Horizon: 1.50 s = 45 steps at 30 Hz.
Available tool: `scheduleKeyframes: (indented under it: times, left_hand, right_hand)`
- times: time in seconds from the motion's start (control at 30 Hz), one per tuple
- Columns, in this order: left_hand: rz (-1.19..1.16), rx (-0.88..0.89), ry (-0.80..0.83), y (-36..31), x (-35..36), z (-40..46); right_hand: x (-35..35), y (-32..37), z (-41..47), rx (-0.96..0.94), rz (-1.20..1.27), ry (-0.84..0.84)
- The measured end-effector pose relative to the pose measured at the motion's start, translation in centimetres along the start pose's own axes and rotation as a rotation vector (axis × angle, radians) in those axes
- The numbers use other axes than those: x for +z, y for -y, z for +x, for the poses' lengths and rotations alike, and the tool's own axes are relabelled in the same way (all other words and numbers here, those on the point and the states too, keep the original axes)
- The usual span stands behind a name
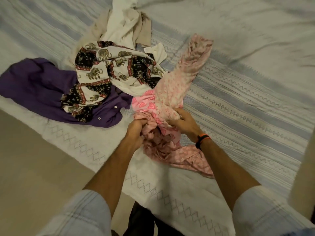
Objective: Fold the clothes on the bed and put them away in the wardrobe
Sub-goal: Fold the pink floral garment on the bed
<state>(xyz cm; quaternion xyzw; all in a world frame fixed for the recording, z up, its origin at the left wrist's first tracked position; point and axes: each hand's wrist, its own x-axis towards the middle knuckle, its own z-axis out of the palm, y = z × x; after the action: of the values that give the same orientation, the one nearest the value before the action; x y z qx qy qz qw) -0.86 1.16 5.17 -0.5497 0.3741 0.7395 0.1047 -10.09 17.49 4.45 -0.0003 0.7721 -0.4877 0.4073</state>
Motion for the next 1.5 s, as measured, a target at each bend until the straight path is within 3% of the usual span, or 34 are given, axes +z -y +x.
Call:
scheduleKeyframes:
  times: [0.1, 0.17, 0.33, 0.5, 0.57, 0.7, 0.8, 1.0, 1.17, 1.23, 1.33, 1.43, 1.5]
  left_hand:
    - [-0.098, 0.035, 0.250, -0.8, -0.6, -4.5]
    - [-0.070, 0.070, 0.301, -1.2, -0.7, -6.0]
    - [-0.095, 0.170, 0.126, -2.5, -2.2, -11.6]
    - [-0.119, 0.343, 0.073, -5.6, -4.2, -15.1]
    - [-0.114, 0.398, 0.042, -7.3, -5.0, -16.2]
    - [-0.127, 0.460, 0.062, -10.7, -6.4, -17.5]
    - [-0.065, 0.521, 0.068, -12.9, -6.9, -18.1]
    - [-0.043, 0.622, 0.129, -19.9, -10.2, -17.8]
    - [-0.078, 0.712, 0.243, -25.7, -13.5, -16.3]
    - [-0.058, 0.744, 0.271, -26.5, -14.2, -15.5]
    - [0.176, 0.728, 0.177, -26.9, -15.7, -12.5]
    - [0.561, 0.601, 0.029, -25.5, -17.9, -9.0]
    - [0.673, 0.514, 0.016, -23.6, -19.5, -7.1]
  right_hand:
    - [1.1, 2.5, -4.3, -0.056, 0.032, 0.047]
    - [2.1, 3.3, -5.5, -0.074, 0.025, 0.070]
    - [4.6, 7.3, -10.9, -0.219, -0.004, 0.102]
    - [4.9, 10.7, -14.4, -0.382, -0.063, 0.185]
    - [5.2, 11.4, -15.1, -0.473, -0.155, 0.137]
    - [6.7, 12.5, -14.0, -0.581, -0.253, 0.103]
    - [8.8, 14.3, -12.1, -0.598, -0.143, 0.149]
    - [13.5, 20.4, -8.1, -0.568, 0.013, -0.003]
    - [16.6, 26.2, -6.4, -0.661, 0.093, -0.072]
    - [17.5, 26.7, -5.9, -0.622, 0.084, -0.090]
    - [19.1, 25.7, -4.4, -0.484, -0.050, -0.139]
    - [19.5, 23.0, -3.6, -0.279, -0.273, -0.156]
    - [19.6, 20.7, -3.7, -0.139, -0.329, -0.115]
